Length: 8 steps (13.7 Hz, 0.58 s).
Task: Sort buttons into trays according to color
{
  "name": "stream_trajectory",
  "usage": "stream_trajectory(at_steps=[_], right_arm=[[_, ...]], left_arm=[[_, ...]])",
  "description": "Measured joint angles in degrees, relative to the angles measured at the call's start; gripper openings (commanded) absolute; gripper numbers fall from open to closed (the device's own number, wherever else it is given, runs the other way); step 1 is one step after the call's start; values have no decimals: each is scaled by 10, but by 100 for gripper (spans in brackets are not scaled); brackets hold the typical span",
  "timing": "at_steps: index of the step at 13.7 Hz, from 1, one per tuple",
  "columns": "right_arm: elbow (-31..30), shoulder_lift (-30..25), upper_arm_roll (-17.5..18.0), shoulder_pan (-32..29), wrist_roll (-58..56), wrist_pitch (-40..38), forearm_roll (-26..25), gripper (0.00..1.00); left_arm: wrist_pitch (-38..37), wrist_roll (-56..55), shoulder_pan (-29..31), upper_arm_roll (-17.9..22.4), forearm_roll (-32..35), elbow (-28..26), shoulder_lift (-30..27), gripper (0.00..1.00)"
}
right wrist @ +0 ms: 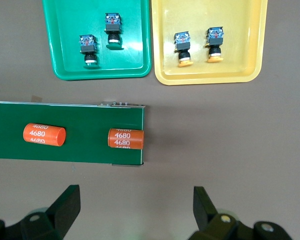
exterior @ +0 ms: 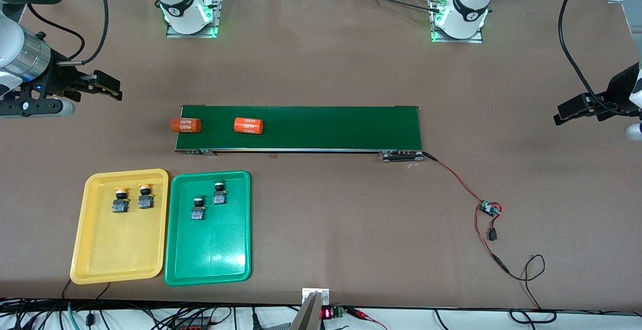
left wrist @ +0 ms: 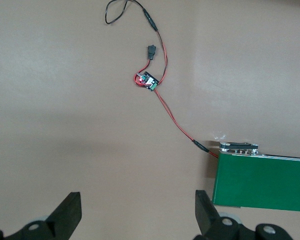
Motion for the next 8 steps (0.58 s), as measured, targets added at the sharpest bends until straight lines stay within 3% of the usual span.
stream_trajectory(at_steps=[8], right_arm=[[0,0,1,0,0,3,0,100]], left_arm=[[-15,0,6,2,0,0,0,100]])
